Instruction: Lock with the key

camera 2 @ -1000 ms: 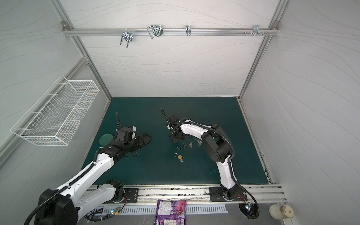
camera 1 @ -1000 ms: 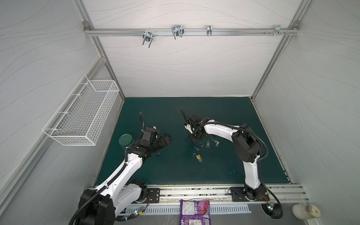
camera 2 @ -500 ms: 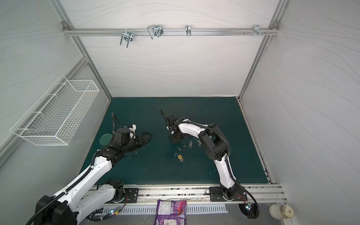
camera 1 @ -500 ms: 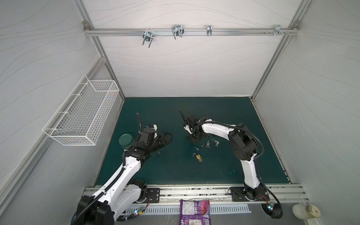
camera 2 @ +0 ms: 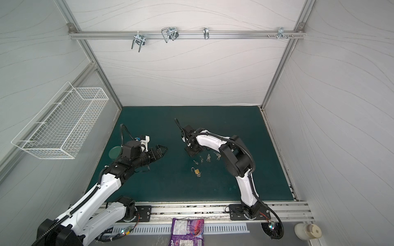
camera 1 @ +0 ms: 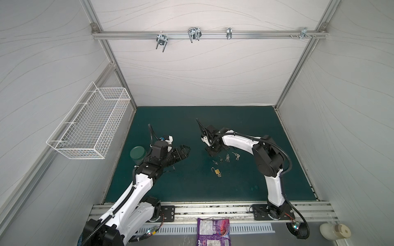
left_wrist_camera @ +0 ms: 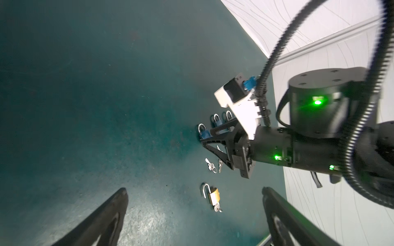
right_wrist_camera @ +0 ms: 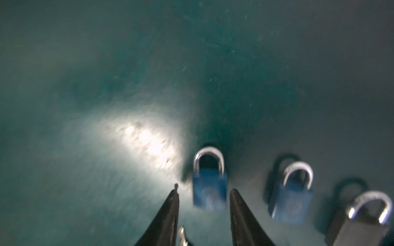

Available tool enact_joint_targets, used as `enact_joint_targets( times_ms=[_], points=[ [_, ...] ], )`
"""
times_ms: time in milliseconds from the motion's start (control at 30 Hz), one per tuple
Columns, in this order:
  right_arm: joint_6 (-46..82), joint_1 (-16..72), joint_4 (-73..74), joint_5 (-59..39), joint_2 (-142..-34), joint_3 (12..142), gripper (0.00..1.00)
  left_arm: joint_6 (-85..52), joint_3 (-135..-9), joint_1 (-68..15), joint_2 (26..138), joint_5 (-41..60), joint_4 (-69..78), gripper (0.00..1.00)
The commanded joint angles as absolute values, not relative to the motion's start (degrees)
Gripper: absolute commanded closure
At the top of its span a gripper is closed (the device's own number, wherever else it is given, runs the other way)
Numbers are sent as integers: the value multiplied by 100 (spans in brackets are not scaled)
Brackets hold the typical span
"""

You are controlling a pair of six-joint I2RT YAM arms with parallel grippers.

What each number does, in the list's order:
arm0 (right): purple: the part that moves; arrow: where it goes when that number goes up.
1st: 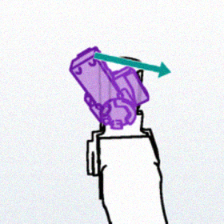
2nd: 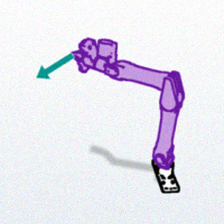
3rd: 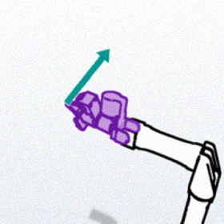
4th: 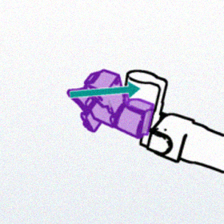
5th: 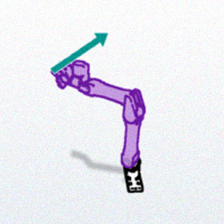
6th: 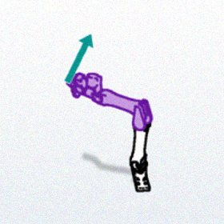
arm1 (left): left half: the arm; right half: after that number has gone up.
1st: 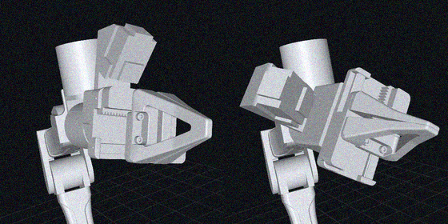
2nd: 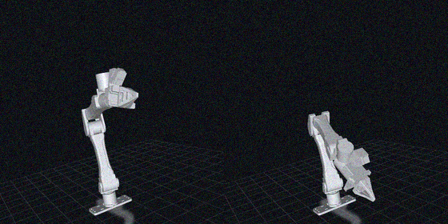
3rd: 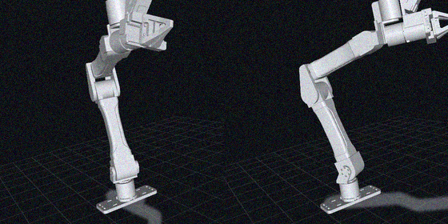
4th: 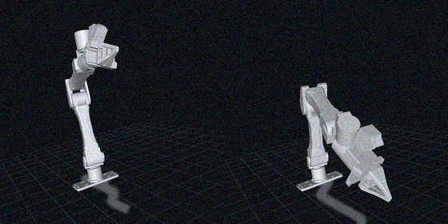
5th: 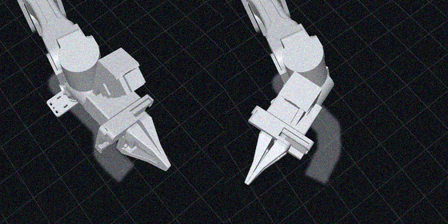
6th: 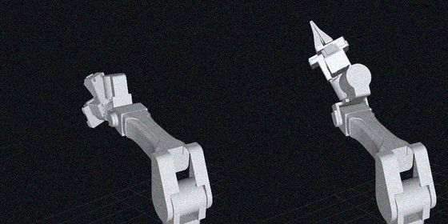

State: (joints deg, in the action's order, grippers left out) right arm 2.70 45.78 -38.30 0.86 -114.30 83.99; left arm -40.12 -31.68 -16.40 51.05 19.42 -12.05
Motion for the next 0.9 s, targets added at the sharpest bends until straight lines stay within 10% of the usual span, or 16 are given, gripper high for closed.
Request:
enact_joint_targets(
  times_ms=[0,333,867],
  points=[
    [638,4631,-3494,-191,-10247,7731,59,-3862,-3288,-1898,5080,2098,-994,1],
    [1757,5049,-3637,221,-8487,5716,59,-4693,-2459,-3189,5619,1982,762,5],
    [2142,5635,-3415,349,-9610,5968,55,-5695,-1610,-3283,5602,1709,1698,5]
  ],
)
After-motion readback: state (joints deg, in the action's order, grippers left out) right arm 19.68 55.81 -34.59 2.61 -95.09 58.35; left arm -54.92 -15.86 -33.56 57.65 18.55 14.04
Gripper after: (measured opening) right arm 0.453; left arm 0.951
